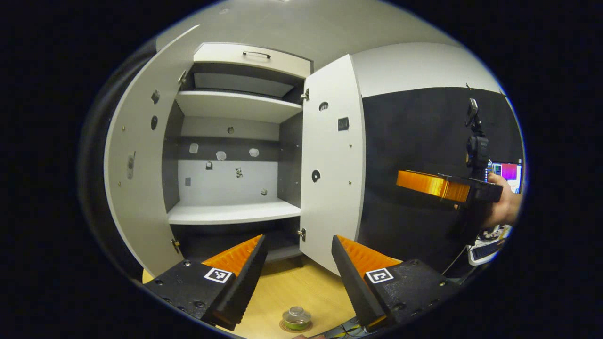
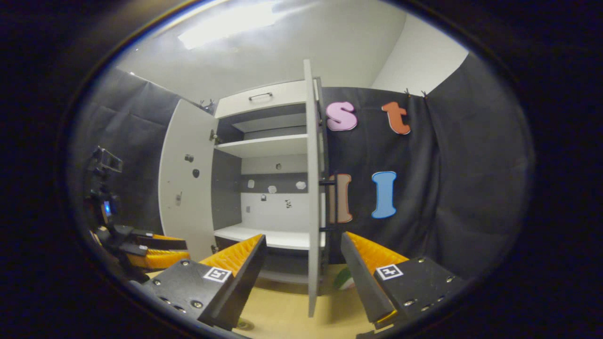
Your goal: Grasp the bottle in the cabinet with the left hand and place it on the coaster, then close the right door with the right hand and the left door with the left hand.
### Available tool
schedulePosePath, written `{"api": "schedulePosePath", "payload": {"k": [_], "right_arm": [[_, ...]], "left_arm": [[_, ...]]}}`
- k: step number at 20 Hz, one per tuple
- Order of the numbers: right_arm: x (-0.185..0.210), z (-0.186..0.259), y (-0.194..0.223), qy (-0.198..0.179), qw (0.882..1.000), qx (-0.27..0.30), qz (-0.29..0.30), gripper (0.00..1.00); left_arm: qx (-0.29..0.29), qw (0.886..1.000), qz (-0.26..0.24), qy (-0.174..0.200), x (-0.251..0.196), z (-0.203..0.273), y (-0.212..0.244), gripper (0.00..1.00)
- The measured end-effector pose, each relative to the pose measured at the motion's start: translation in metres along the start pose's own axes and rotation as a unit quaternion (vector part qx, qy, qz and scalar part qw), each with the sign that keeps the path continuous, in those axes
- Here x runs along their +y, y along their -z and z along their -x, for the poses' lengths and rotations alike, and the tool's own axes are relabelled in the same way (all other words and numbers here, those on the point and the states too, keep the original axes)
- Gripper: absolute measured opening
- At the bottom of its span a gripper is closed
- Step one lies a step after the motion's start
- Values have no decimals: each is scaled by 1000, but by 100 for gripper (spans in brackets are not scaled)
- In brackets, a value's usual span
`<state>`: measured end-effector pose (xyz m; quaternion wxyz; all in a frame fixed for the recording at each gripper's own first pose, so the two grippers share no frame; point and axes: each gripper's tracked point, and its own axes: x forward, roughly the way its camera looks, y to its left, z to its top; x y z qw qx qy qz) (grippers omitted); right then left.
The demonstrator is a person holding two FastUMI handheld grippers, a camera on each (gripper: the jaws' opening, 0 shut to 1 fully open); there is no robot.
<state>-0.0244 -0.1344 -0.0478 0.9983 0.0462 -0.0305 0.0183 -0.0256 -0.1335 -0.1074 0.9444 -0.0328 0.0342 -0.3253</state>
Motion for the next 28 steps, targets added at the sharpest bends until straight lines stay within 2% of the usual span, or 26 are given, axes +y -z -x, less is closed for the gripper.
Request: {"api": "schedulePosePath", "payload": {"k": [5, 8, 9, 11, 12, 14, 16, 18, 19, 21, 23, 28], "right_arm": [[-84, -6, -23, 39, 999, -1, -7, 96], [-131, -11, -20, 73, 997, 11, 9, 93], [-140, -14, -17, 77, 997, 18, 11, 96], [-152, -22, -13, 79, 996, 28, 19, 96], [-158, -27, -15, 80, 996, 25, 27, 93], [-169, -44, -18, 85, 996, 18, 35, 96], [-182, -64, -13, 109, 993, 20, 44, 96], [-187, -83, -5, 126, 990, 31, 53, 93], [-187, -91, -3, 132, 989, 35, 59, 96], [-184, -105, -5, 140, 988, 34, 62, 96], [-166, -119, -4, 128, 990, 33, 55, 94], [-107, -142, -7, 71, 996, 20, 50, 96]], "left_arm": [[-12, 999, 8, -52, 14, 18, -33, 88], [1, 995, 9, -104, 37, 31, -39, 88], [14, 992, 6, -121, 44, 37, -36, 88], [17, 989, -4, -149, 57, 50, -42, 88], [15, 988, -8, -157, 61, 56, -45, 88], [16, 984, -16, -176, 72, 69, -44, 88], [25, 981, -22, -192, 80, 80, -39, 88], [31, 977, -32, -210, 91, 91, -37, 88], [32, 974, -33, -221, 98, 96, -35, 88], [34, 973, -21, -229, 102, 103, -33, 88], [31, 972, -12, -231, 107, 109, -32, 88], [23, 967, -3, -255, 124, 132, -29, 88]]}}
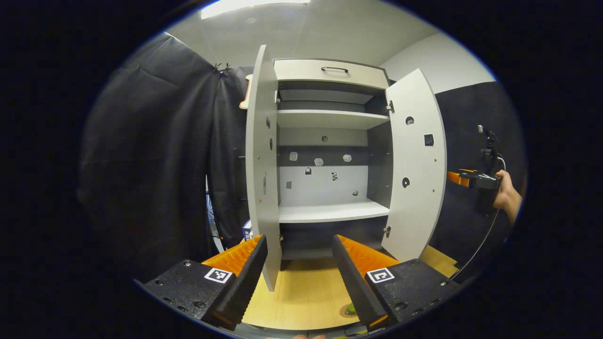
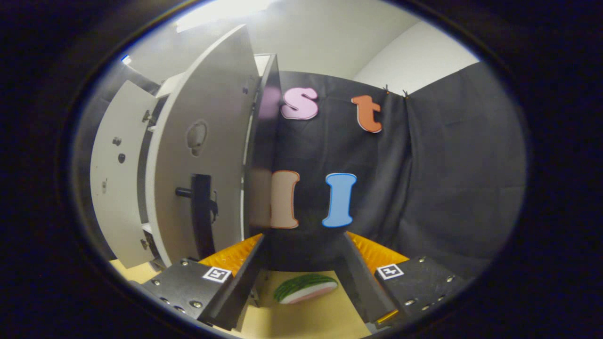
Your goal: Grasp the bottle in the cabinet with the left hand and place it on the coaster, then close the right door with the right hand and the left door with the left hand.
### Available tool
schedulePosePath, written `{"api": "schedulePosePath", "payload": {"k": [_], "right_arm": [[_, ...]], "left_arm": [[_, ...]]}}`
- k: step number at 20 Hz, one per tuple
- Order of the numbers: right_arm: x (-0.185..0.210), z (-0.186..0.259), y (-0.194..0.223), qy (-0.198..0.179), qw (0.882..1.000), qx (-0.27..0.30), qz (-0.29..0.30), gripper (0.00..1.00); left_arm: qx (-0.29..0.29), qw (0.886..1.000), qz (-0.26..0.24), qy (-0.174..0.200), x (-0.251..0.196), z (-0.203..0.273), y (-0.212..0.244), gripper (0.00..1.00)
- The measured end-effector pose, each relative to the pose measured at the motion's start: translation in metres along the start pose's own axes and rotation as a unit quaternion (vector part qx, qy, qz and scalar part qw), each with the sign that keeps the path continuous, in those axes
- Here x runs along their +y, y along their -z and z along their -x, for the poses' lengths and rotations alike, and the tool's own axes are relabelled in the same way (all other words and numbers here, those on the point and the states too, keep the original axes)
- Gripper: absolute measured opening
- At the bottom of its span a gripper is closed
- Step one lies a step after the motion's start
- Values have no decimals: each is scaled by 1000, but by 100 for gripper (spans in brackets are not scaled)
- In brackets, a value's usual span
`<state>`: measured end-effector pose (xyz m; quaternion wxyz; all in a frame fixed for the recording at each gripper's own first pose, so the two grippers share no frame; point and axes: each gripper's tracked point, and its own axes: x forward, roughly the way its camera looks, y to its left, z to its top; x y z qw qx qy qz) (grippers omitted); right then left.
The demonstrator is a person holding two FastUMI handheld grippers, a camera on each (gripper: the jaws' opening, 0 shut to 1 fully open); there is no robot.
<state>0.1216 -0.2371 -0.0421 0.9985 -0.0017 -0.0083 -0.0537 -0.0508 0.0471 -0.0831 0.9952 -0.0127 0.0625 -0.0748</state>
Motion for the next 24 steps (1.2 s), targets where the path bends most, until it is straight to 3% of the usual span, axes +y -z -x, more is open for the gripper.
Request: {"api": "schedulePosePath", "payload": {"k": [1, 3, 4, 12, 17, 24], "right_arm": [[16, -3, -2, -16, 1000, -1, 2, 96], [25, -4, -12, -9, 1000, -15, 4, 97], [29, -3, -19, -7, 1000, -23, -2, 89], [87, -5, -20, -50, 999, -17, -15, 89], [97, -15, -20, -13, 1000, -11, -15, 89], [109, -16, -21, 6, 1000, -15, -16, 86]], "left_arm": [[3, 1000, 2, -4, 6, 4, 4, 88], [8, 1000, 4, -13, 18, 12, 8, 88], [8, 1000, 6, -17, 22, 15, 9, 88], [-7, 999, 48, -6, 33, 16, -7, 88], [-29, 997, 77, 4, 43, 18, -22, 89], [-31, 998, 60, 9, 61, 13, -29, 89]]}}
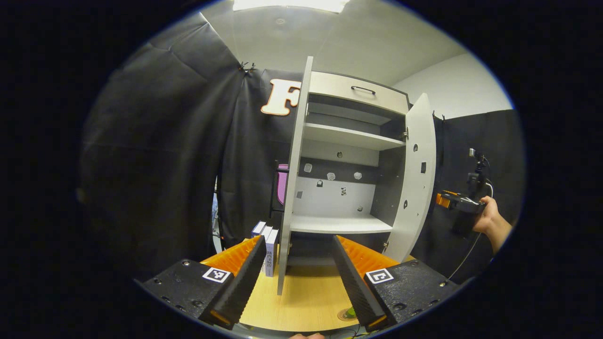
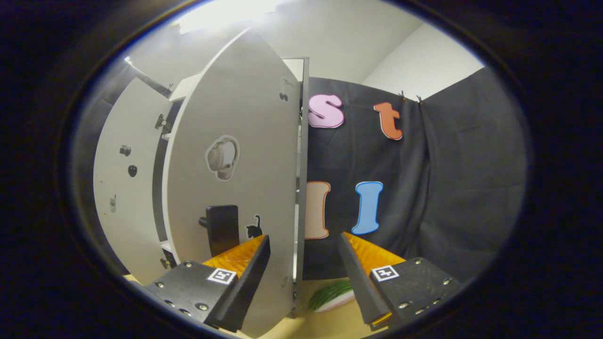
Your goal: Grasp the bottle in the cabinet with the left hand and place it on the coaster, then close the right door with the right hand and the left door with the left hand.
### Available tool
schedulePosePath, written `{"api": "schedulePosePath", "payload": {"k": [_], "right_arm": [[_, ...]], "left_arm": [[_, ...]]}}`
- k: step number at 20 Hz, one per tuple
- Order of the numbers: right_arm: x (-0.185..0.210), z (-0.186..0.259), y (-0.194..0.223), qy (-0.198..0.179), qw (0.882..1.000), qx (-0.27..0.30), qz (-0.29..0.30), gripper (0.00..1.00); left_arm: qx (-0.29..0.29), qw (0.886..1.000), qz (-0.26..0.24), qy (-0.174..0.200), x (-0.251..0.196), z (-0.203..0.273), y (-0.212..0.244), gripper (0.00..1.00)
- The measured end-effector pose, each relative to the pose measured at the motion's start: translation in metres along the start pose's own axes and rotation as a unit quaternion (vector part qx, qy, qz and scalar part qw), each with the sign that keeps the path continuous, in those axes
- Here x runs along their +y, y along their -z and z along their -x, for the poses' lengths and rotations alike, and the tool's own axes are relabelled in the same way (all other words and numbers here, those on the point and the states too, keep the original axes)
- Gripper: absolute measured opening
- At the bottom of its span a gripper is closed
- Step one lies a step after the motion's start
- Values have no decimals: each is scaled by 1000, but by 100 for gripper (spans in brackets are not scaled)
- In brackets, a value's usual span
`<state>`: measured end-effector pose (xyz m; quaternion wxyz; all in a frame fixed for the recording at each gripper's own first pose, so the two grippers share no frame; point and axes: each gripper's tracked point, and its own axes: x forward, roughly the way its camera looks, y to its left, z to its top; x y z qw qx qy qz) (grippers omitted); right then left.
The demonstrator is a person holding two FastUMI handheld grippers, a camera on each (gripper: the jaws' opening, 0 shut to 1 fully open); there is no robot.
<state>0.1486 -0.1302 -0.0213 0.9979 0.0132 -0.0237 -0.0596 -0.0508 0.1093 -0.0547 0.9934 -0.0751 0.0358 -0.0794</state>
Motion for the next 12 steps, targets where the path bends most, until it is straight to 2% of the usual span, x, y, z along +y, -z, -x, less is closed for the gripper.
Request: {"api": "schedulePosePath", "payload": {"k": [1, 8, 9, 12], "right_arm": [[6, 0, 0, -1, 1000, -1, 0, 89], [69, -1, 4, -62, 998, 5, -9, 91], [72, -2, 6, -63, 998, 6, -7, 94], [74, 1, 8, -56, 998, 8, 5, 96]], "left_arm": [[-2, 1000, -3, 2, 0, -3, -1, 89], [-3, 1000, -15, 25, -3, -10, -4, 89], [-5, 999, -20, 27, -1, -10, -7, 89], [-10, 999, -32, 31, 3, -9, -9, 89]]}}
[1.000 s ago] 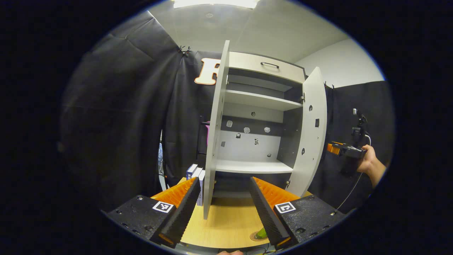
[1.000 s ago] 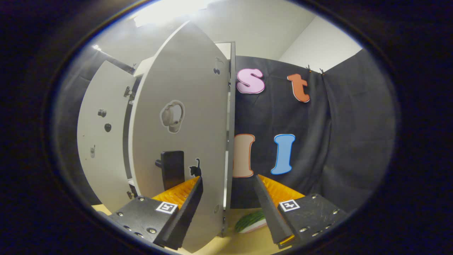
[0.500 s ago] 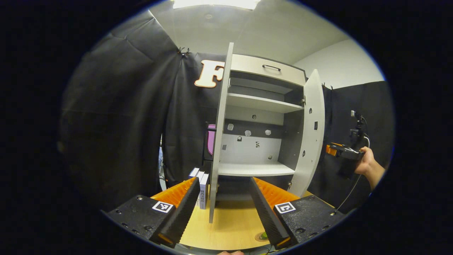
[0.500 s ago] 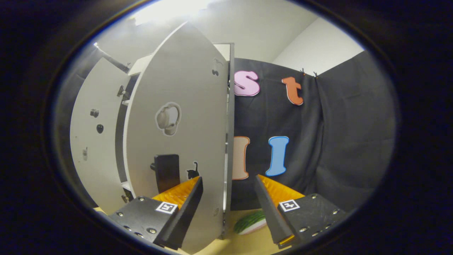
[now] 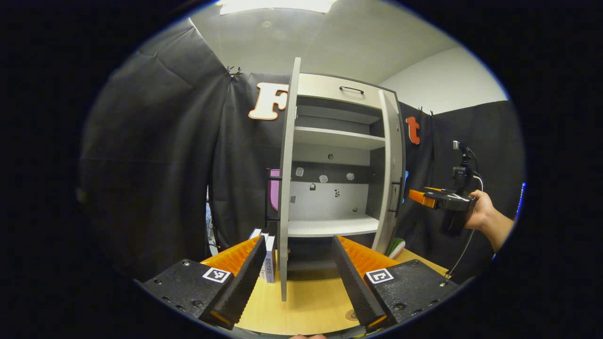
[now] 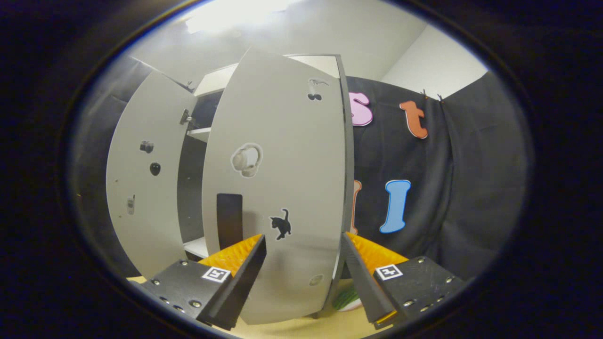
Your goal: Grasp the bottle in the cabinet with the left hand and place it on the coaster, then close the right door with the right hand and the left door with the left hand.
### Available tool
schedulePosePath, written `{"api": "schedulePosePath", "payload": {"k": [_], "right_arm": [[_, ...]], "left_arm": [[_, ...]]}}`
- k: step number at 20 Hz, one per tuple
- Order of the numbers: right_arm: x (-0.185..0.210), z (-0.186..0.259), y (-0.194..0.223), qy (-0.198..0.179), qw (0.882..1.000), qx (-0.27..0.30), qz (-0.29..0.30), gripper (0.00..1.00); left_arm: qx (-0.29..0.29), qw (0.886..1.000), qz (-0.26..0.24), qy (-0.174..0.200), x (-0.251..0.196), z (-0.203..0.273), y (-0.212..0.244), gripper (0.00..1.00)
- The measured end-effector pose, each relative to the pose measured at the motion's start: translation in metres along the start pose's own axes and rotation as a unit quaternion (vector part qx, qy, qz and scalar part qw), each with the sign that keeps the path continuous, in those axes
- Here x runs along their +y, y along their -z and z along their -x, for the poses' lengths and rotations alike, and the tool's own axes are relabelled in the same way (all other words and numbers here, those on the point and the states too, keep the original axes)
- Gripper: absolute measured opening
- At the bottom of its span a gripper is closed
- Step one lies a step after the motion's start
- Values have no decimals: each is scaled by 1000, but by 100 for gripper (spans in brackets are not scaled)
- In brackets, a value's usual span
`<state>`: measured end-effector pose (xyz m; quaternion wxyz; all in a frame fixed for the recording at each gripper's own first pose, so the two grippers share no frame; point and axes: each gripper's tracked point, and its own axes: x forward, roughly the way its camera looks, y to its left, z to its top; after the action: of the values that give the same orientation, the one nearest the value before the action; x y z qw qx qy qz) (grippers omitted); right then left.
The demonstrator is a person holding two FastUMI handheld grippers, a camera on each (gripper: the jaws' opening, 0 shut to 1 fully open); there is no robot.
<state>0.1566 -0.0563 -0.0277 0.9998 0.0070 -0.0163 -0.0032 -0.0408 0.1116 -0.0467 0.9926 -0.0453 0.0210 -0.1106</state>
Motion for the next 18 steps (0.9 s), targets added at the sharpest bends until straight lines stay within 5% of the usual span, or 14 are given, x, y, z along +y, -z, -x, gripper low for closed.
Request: {"api": "schedulePosePath", "payload": {"k": [12, 18], "right_arm": [[26, 33, 1, -25, 999, -20, 33, 96], [25, 51, 8, -8, 999, 0, 44, 96]], "left_arm": [[12, 1000, -5, -5, 59, -23, 7, 89], [22, 1000, 1, -18, 102, -49, 12, 89]]}}
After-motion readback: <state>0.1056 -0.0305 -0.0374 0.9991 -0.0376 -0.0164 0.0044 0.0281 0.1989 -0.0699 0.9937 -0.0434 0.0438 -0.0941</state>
